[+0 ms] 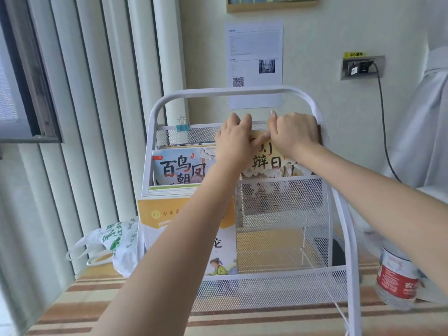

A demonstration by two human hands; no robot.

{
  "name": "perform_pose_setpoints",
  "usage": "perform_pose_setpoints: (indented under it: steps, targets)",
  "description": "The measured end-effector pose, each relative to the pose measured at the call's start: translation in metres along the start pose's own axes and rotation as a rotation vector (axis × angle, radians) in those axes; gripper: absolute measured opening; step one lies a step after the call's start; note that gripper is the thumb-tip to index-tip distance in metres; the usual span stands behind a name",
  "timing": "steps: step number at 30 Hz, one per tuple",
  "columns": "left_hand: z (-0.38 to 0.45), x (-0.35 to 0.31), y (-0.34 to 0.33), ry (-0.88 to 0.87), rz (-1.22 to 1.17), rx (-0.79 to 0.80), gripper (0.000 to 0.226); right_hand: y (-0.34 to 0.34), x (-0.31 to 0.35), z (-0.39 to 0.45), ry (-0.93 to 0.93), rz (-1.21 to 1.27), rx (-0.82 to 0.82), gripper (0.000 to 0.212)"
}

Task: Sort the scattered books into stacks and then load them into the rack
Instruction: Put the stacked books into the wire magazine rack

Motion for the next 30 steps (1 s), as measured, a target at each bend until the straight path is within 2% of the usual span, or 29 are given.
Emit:
perform_pose_setpoints:
  steps: [5,10,14,17,19,22,27,30]
  targets:
    - [-0.005,0.0,-0.013,-0.04,0.314,0.105,0.057,-0.009,0.0,-0.016,-0.027,-0.003,-0.002,0.063]
    - [-0.007,-0.001,-0.014,-0.049,0.328,0.107,0.057,-0.006,0.003,-0.023,-0.003,-0.018,-0.029,0.06]
    - [-0.007,-0.004,-0.018,-0.066,0.36,0.13,0.058,0.004,-0.006,-0.029,-0.017,0.081,-0.179,0.026]
    - [-0.008,-0.007,-0.021,-0.071,0.416,0.148,0.06,0.006,-0.007,-0.034,0.026,0.094,-0.273,0.026]
    - [-0.009,-0.007,-0.024,-0.069,0.427,0.155,0.066,0.0,0.0,-0.035,0.091,0.084,-0.219,0.026]
    - [-0.009,-0.008,-0.023,-0.077,0.399,0.135,0.079,-0.017,0.003,-0.032,0.121,0.094,-0.04,0.034]
    - [-0.009,-0.004,-0.029,0.012,0.523,0.27,0.06,-0.011,0.003,-0.044,0.088,0.113,0.001,0.04]
    - [-0.015,-0.008,-0.021,0.108,0.593,0.363,0.049,0.016,-0.002,-0.068,0.005,0.23,-0.112,0.039]
Point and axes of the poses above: each hand's wrist, its own z-axis towards the middle knuckle, its own y-axis out of the back of the hand, x = y × z, the point moved 10 cm from there along z, towards the middle knuckle, and after that the axes turned 14 degrees about -z, right-handed, at the moved point
